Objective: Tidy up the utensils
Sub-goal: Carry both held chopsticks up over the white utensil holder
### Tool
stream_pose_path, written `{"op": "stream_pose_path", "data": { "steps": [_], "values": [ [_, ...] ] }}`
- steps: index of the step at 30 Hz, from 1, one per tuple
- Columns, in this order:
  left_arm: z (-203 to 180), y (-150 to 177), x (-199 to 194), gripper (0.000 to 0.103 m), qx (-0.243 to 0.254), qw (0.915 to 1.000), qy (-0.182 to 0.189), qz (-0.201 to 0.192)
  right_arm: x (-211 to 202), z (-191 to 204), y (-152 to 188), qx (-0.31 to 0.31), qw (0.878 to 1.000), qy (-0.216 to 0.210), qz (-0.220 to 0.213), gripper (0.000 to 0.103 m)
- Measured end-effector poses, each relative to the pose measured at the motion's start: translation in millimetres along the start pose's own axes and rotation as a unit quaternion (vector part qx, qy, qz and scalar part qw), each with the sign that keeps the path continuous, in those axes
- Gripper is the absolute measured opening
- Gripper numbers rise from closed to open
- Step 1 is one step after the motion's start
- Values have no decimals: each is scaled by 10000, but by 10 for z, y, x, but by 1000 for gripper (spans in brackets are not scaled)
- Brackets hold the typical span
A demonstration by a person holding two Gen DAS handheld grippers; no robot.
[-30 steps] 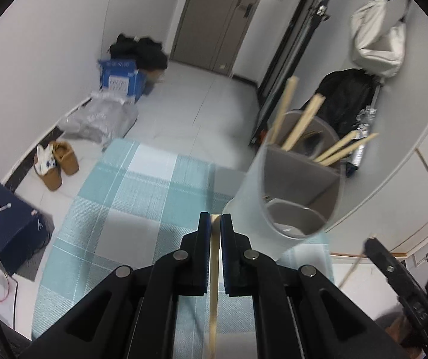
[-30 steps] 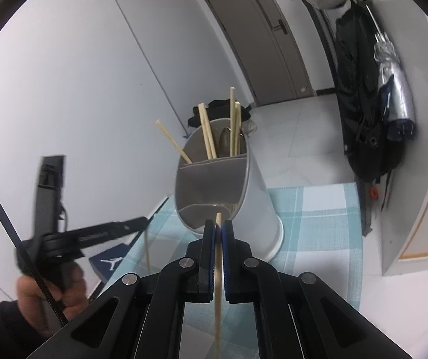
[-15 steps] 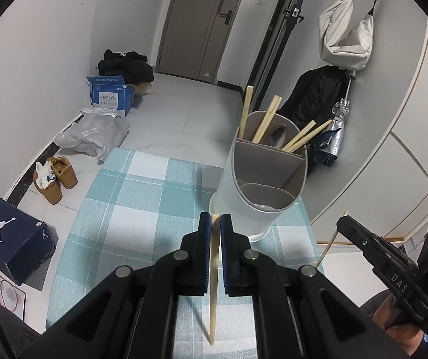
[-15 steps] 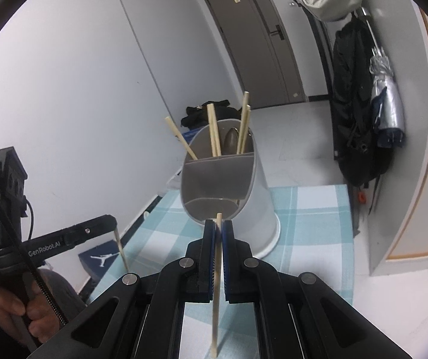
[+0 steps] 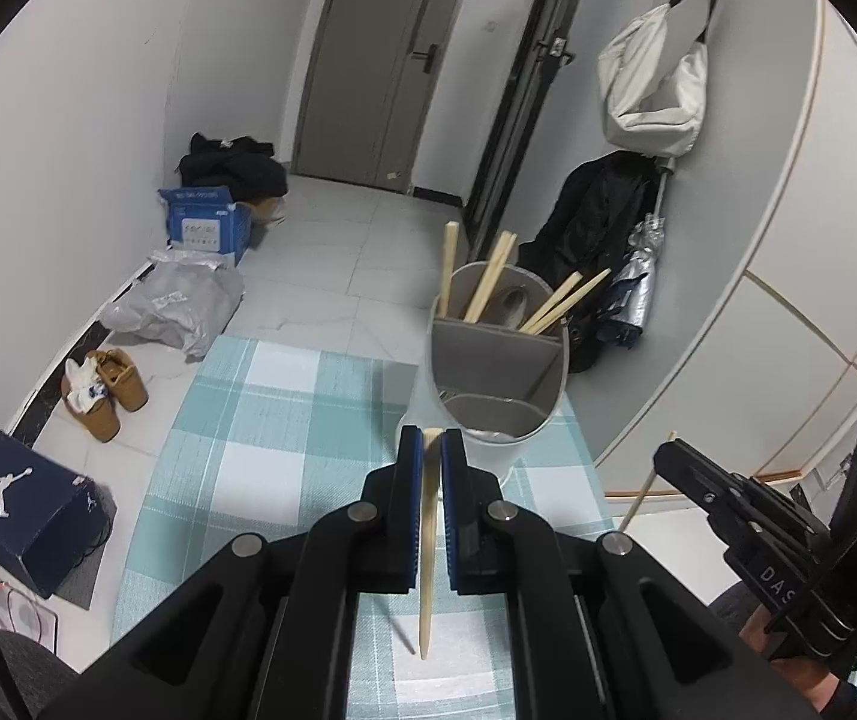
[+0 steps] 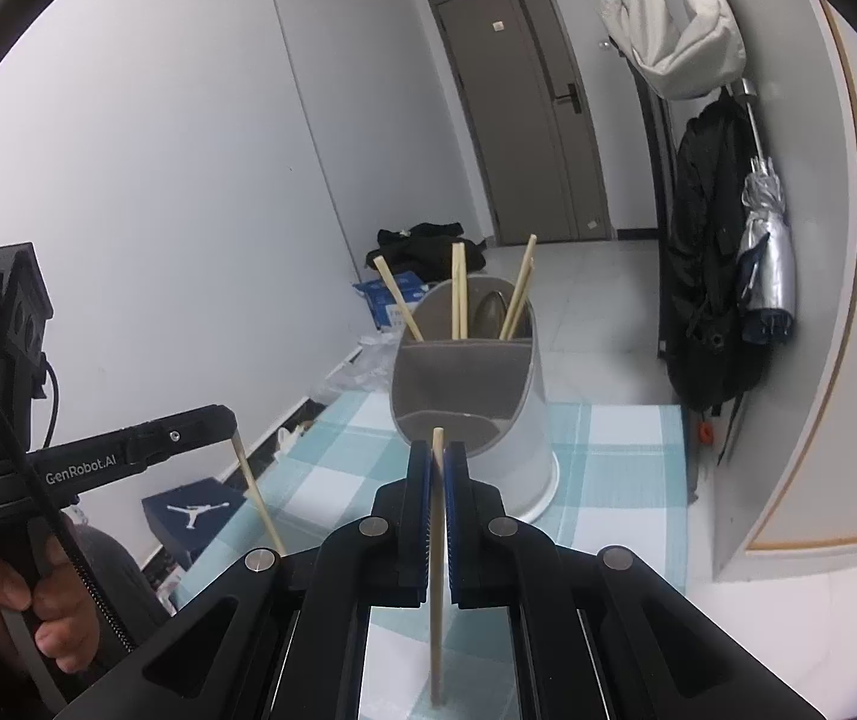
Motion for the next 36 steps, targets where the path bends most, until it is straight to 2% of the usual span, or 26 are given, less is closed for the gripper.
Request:
{"op": "stream_pose_path", "data": {
  "steps": [4,10,17,23,31,36],
  "values": [
    [-96,-84,-32,3,217,9997,97,-91,-40,41,-88,-36,10000,-16,-67,4],
    [-164,-265,-98,3,274,9991,285,-181,-136,165,-281,-136,9995,-145,-238,4],
    [-249,-544,-141,3,151,9982,520,-260,-164,170,-553,-42,9987,-271,-431,4],
    [-364,-795,-181,3,179,9970,640,-407,-191,114,-826,-76,9980,-246,-582,4],
    [-431,-1185,-134,3,-47,9948,895,-489,-204,10,-1257,-127,9966,-208,-789,4],
    [-381,-1445,-46,3,-223,9941,888,-583,-144,-101,-1538,-88,9955,-216,-916,4]
  ]
}}
Point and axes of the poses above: each gripper's, at about its wrist camera, not at the fingertips, and x roughly the way its jaws point, z to its left, y to its underside, the point moved 10 cm from there along x, roughly the way its jaws point, and after that the axes turned 8 degrees about -y, right-handed, at the moved point
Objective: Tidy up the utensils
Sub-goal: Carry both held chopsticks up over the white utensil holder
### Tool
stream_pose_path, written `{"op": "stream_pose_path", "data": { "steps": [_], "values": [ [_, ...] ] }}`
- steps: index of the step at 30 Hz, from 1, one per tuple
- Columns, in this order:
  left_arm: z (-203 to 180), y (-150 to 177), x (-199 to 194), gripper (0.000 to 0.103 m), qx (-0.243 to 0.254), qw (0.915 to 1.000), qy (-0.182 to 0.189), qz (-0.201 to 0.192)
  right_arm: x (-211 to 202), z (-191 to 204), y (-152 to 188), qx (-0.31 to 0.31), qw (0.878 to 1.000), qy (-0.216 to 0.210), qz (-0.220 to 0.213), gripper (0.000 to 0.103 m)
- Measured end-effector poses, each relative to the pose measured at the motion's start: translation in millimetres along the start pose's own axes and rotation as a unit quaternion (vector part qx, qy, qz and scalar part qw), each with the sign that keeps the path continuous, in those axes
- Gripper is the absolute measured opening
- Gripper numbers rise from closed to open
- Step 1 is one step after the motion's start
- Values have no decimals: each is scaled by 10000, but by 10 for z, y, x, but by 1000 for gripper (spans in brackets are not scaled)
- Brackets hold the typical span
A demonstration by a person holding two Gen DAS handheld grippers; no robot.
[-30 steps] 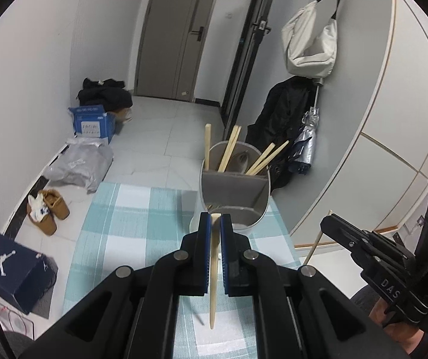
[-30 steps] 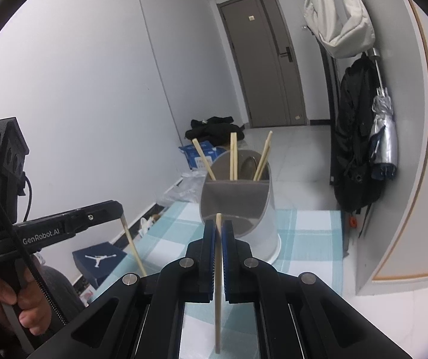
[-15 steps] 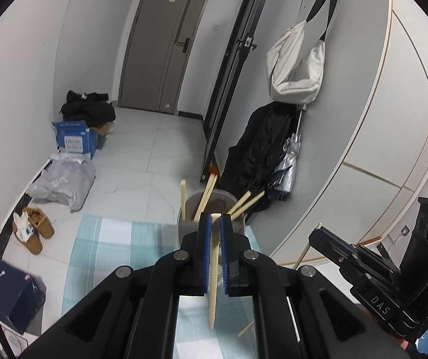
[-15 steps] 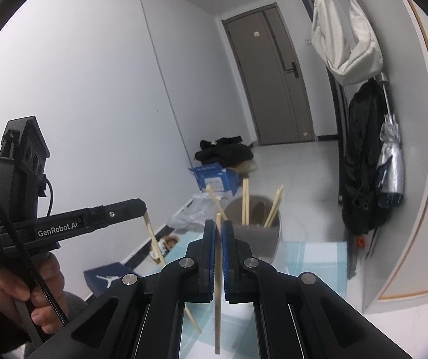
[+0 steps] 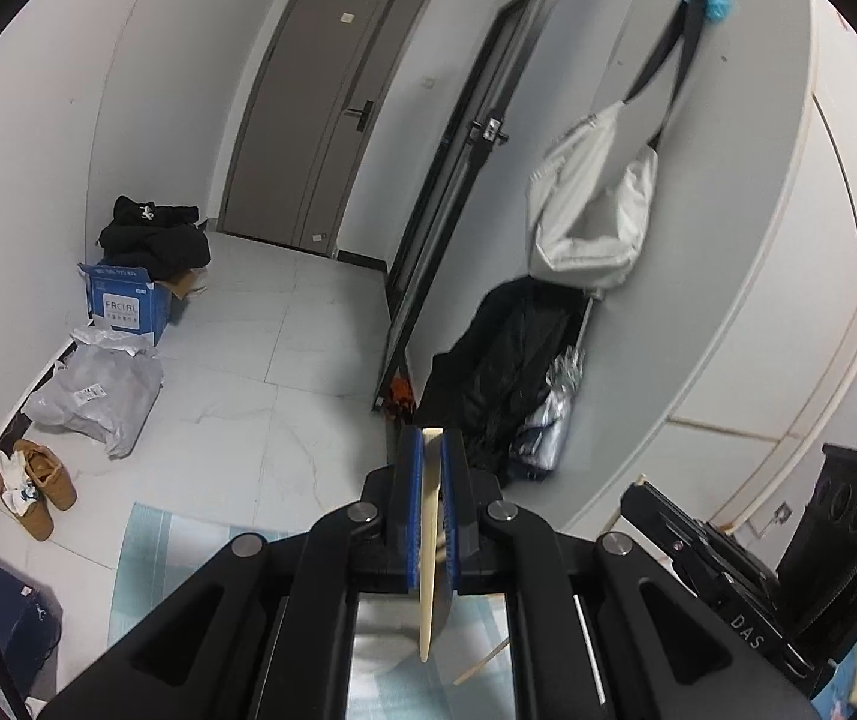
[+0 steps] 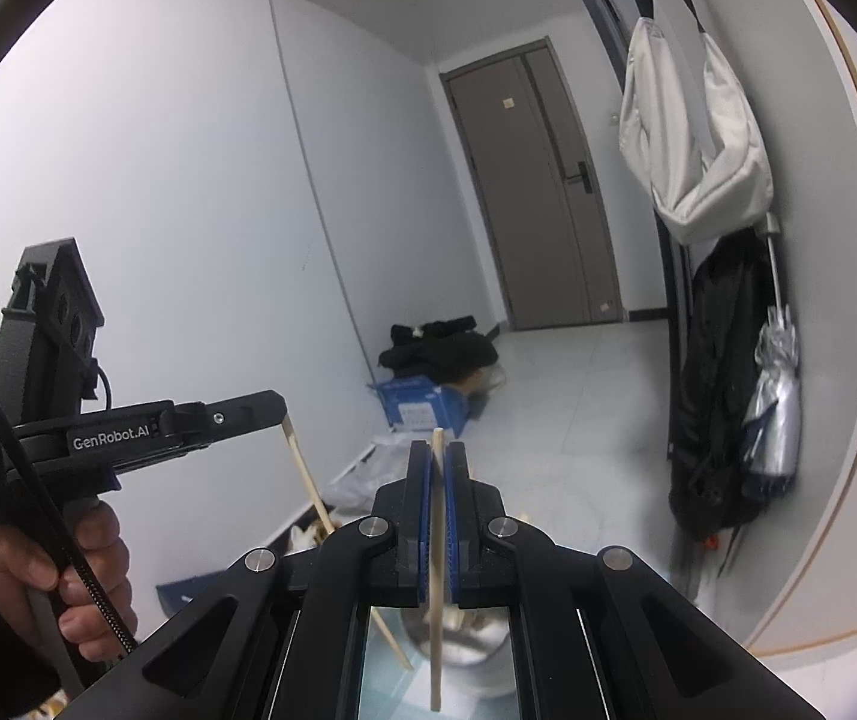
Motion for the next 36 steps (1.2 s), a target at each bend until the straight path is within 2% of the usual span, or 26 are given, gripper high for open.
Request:
{"op": "stream_pose_path", "data": {
  "steps": [9,17,26,30,36],
  "values": [
    [167,-297,244,3,-125,9998,-138,-116,298,-200,-391,-36,9998,46,-166,4],
    [322,-341,448,3,18,9992,-370,-125,604,-364,-531,-137,9993,184,-294,4],
    [260,-220,595,3,527,9982,-297,-53,1008,-389,-296,-290,9989,324,-149,4],
    [216,-147,594,3,801,9964,-272,-48,1045,-357,-155,-396,9988,291,-86,4],
    [137,15,656,3,1066,9941,-136,166,1013,-290,-4,-505,9986,155,-13,4]
  ]
}}
Point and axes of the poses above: each gripper's, at about its wrist camera, not at the fingertips, and x roughly the way its jaws point, z to its left, y to its underside, the point moved 10 cm from there along x, roughly the way its jaws point, and after that the axes turned 8 degrees about -y, right-handed, at the moved point
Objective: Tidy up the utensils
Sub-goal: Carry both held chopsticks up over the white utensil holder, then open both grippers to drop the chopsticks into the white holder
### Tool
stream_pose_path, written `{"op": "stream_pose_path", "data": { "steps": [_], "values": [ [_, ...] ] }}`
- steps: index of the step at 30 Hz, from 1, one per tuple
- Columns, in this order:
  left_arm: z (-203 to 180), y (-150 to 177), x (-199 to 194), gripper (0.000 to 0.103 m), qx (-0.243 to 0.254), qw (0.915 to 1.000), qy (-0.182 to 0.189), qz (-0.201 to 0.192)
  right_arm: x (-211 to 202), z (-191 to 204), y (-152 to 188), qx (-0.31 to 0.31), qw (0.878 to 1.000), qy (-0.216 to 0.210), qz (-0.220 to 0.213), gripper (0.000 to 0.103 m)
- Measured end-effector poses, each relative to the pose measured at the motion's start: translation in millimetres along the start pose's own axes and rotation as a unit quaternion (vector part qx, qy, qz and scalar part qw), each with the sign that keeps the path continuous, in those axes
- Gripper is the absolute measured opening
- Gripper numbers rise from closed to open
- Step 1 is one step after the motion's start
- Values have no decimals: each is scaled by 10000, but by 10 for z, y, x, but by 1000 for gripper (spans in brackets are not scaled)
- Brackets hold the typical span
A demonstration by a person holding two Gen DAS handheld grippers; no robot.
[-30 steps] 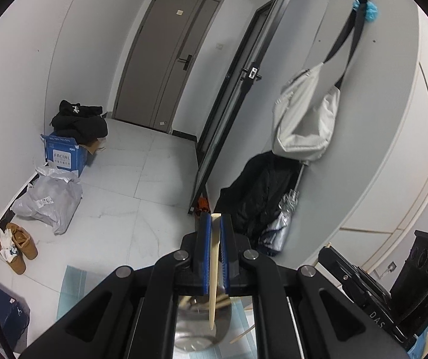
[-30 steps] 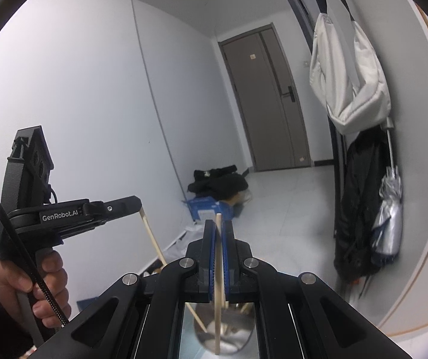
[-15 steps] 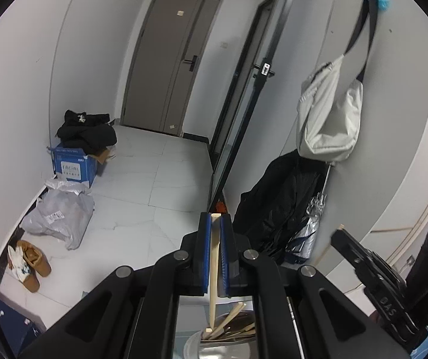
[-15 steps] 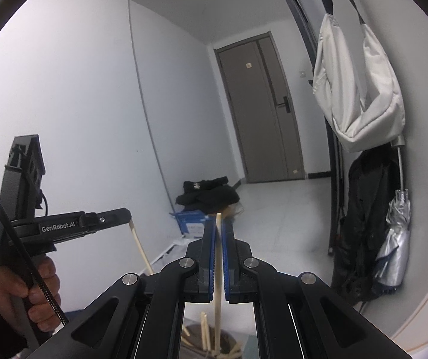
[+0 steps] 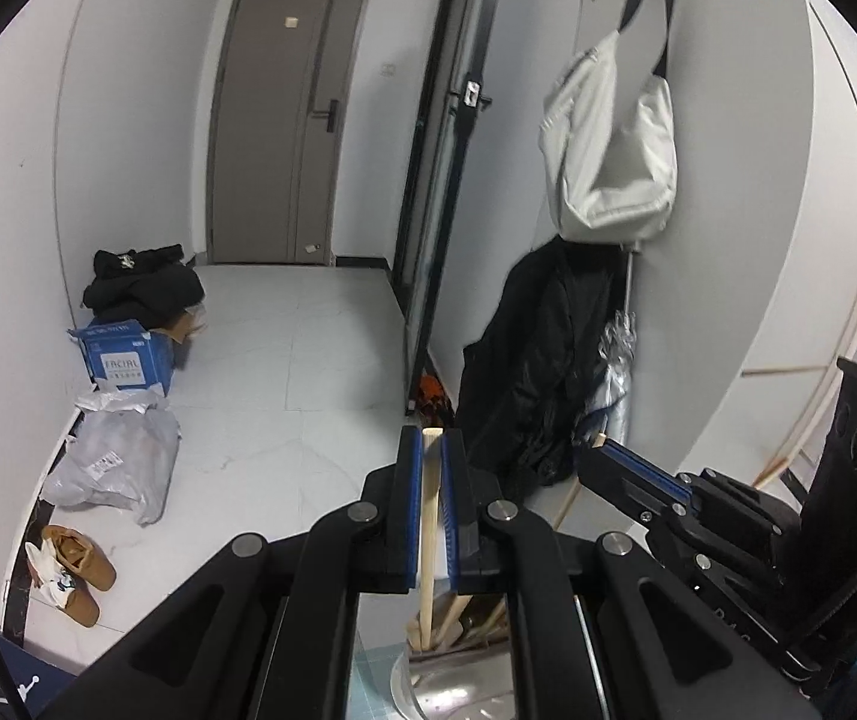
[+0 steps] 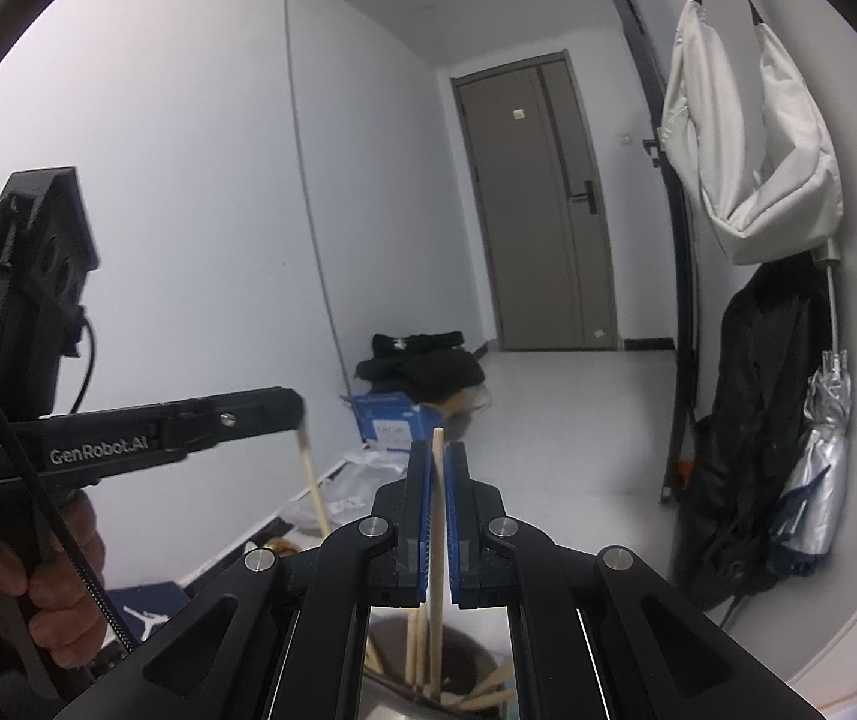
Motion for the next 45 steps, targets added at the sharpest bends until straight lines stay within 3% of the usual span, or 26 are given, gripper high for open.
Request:
{"op": "stream_pose_path", "data": {
  "steps": [10,17,22,31,36,39,45],
  "values": [
    [-84,312,107,3,165,9985,40,521,58,37,403,152,9985,-192,486,4],
    [-124,456,103,3,200,9975,59,679,130,12,625,348,9956,-285,826,4],
    [-112,592,136,3,60,9959,172,882,177,-41,792,559,9910,-287,1185,4],
    [-71,662,29,4,-327,9939,373,989,20,10,949,544,9874,-324,1452,7],
    [-122,666,-112,25,-295,9946,352,930,-188,8,987,538,9880,-187,1434,17],
    [-130,652,-236,35,-323,9961,250,779,-337,-17,977,572,9890,-34,1362,37],
    [-41,603,-465,50,-520,9974,-217,445,-605,-28,891,600,9919,238,1096,51]
  ]
}}
Point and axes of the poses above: each gripper's, at about its wrist camera, not at the fingertips, and x roughly the way its jaws point, z to its left, y to its underside, the point moved 10 cm from there along x, roughly the way its jaws point, and after that the axes turned 8 degrees about -y, right-handed, at the moved point
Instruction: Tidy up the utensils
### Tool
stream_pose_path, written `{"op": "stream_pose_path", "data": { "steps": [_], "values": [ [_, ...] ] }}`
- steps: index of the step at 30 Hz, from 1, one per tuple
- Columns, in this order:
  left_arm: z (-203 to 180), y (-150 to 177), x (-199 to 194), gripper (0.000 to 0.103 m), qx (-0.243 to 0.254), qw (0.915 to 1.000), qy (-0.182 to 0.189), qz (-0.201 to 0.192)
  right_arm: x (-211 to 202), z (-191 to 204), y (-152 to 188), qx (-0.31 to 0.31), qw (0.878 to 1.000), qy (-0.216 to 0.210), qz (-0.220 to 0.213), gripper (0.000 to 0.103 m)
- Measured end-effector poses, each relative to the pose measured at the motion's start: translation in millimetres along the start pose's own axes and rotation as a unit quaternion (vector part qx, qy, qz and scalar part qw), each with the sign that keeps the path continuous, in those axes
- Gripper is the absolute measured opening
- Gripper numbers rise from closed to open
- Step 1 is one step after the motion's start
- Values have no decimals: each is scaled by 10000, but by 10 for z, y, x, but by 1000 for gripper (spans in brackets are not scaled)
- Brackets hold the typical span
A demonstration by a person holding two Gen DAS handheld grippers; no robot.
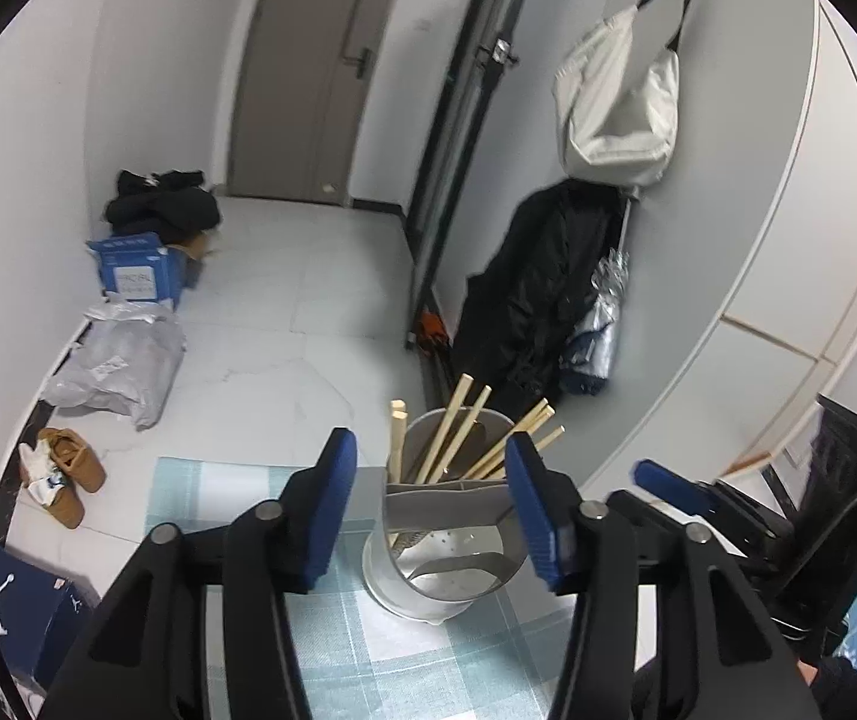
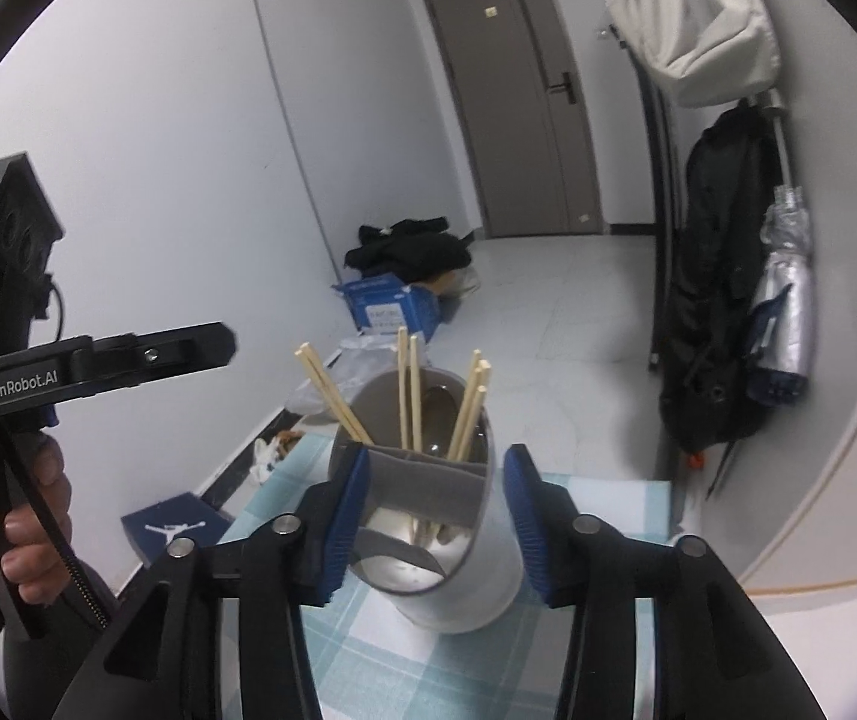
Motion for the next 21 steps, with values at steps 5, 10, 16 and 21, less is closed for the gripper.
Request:
{"op": "stream_pose_path", "data": {
  "steps": [5,10,16,21],
  "values": [
    [151,-51,-221,59,-140,9977,-569,-340,-245,-13,-57,-6,9987,389,-317,59],
    [258,-45,-444,76,-390,9943,-723,-685,-424,82,-97,-10,9976,392,-575,66],
    [280,-17,-581,86,-459,9914,-785,-936,-630,220,-58,-114,9957,366,-845,76],
    [339,68,-711,97,-481,9881,-890,-1159,-744,334,-11,-275,9939,352,-1005,85]
  ]
}}
Point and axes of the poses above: each gripper's, at about its wrist camera, not at the fingertips, and x roughly the way its jaws point, z to its left, y to its underside, the point moved 10 cm from there along x, roughly the way its jaws point, and after that the axes turned 8 degrees about -y, right-handed, at the moved point
